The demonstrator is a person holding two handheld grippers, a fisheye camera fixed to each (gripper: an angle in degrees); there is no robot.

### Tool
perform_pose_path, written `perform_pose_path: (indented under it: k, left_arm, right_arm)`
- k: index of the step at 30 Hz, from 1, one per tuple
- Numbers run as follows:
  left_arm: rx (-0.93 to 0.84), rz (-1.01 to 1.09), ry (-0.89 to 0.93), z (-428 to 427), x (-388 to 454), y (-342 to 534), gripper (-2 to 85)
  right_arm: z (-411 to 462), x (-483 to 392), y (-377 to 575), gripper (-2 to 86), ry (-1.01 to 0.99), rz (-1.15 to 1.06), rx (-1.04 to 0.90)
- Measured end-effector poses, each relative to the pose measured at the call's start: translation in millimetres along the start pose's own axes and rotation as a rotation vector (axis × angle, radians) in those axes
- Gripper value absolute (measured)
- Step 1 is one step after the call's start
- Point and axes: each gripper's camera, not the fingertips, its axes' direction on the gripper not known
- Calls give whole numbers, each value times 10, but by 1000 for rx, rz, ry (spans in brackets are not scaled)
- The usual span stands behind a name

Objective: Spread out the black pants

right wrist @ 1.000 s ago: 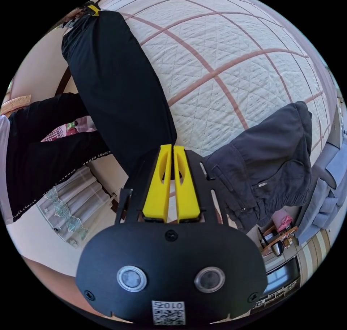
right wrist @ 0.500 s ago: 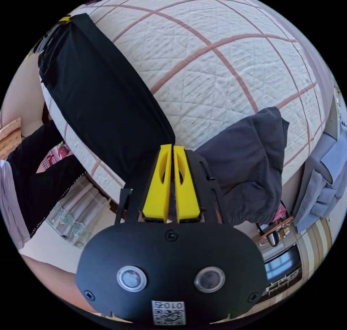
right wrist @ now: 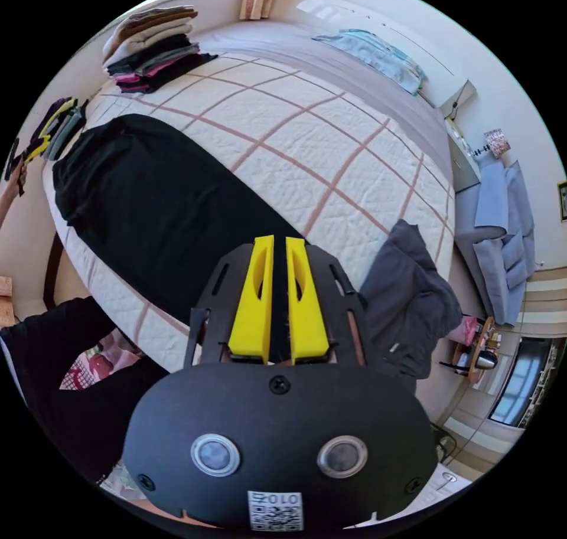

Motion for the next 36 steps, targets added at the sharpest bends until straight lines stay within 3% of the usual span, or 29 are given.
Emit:
perform_pose_path:
  k: [7,15,21,24,29,34,36]
  left_arm:
    - [4,-444,39,-118,-803,1157,156]
    - [12,-561,110,-8,-959,1247,145]
    - [2,-663,106,-220,-1001,1272,91]
    - [61,-560,177,-576,-863,1101,70]
    - [94,-333,85,-1172,-885,684,61]
    - [-141,-309,104,-769,-1477,683,64]
    - [-104,-270,150,-786,-1556,714,68]
  right_arm:
    - [-65,-1563,-429,28,-261,-93,96]
    - [-58,-2104,-747,29,-383,-111,104]
    - [43,-2384,-749,35,-427,-113,56]
    - [117,-2656,-732,56,-415,-189,8]
    - [298,-3115,-730,87,-358,-356,-86]
    - [600,-3392,-780,80,-339,-416,-190]
    - [611,-3432,-795,78,-337,-417,-178]
